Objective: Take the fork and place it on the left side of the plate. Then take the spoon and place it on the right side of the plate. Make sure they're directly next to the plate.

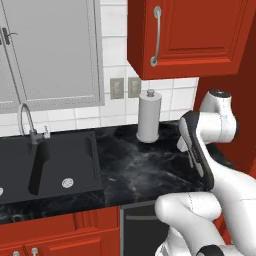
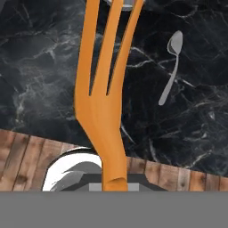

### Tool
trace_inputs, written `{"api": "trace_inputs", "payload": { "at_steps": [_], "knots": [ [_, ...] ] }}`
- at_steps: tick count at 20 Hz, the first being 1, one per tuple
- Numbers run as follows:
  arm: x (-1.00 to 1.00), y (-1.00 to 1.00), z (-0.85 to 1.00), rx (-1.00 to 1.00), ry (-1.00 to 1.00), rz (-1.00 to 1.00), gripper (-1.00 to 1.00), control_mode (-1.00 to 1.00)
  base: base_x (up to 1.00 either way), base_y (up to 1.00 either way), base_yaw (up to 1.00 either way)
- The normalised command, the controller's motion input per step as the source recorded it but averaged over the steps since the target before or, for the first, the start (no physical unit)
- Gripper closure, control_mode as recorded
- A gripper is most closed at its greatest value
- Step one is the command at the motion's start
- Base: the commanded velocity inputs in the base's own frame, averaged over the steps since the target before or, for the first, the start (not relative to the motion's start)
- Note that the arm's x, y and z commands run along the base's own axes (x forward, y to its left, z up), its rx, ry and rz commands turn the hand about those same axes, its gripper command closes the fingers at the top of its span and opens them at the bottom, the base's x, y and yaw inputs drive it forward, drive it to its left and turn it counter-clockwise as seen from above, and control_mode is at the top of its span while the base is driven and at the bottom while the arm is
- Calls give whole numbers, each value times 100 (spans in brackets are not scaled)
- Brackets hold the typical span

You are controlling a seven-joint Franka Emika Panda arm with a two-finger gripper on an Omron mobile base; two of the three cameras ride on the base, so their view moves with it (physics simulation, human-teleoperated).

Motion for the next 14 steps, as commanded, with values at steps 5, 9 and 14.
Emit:
{"api": "trace_inputs", "payload": {
  "at_steps": [5,9,14],
  "knots": [
    [-49,35,52,0,0,4,100,-100,0,0,0],
    [-46,20,2,0,-1,3,100,-100,0,0,0],
    [-67,21,-9,-2,-7,1,100,-100,0,0,0]
  ]
}}
